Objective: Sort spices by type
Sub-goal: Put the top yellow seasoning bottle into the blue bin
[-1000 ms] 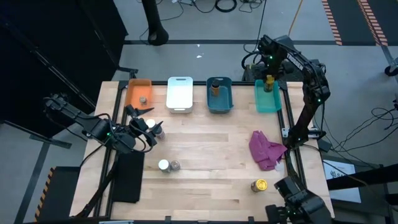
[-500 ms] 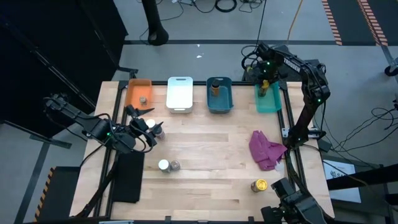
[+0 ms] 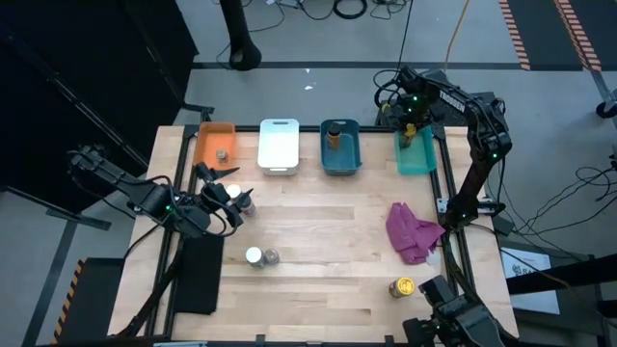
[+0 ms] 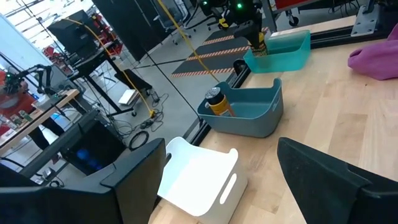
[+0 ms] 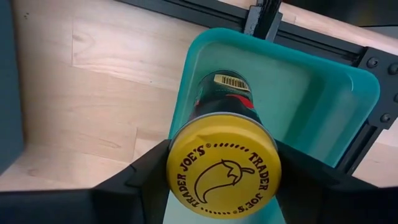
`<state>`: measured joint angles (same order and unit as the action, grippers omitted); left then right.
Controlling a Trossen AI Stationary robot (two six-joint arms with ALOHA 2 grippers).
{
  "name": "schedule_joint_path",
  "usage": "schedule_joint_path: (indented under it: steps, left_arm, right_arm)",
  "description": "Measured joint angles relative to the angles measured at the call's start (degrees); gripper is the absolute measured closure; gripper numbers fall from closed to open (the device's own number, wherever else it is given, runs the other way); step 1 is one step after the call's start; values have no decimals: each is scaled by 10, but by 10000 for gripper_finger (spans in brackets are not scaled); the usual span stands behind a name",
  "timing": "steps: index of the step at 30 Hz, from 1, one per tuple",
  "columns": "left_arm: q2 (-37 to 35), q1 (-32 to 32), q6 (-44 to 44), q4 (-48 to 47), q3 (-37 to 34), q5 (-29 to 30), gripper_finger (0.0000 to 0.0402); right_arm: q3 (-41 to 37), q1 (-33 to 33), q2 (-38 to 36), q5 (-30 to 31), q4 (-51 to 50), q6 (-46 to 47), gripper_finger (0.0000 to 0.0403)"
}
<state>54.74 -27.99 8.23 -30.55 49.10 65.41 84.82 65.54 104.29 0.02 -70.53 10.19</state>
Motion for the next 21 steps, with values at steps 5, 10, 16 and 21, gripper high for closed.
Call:
schedule_joint_path:
  steps: [5,10,16,21]
  left_arm:
    - [0,0,0,0,0,0,87]
    - [0,0,-1,0,0,0,87]
    - [0,0,-2,0,0,0,87]
    - [0,0,-7,0,0,0,87]
  right_arm:
    - [0,0,0,0,1,5,164]
    - [0,0,0,0,1,11,150]
    - [0,0,0,0,4,10,148]
    - [0,0,0,3,12,7,147]
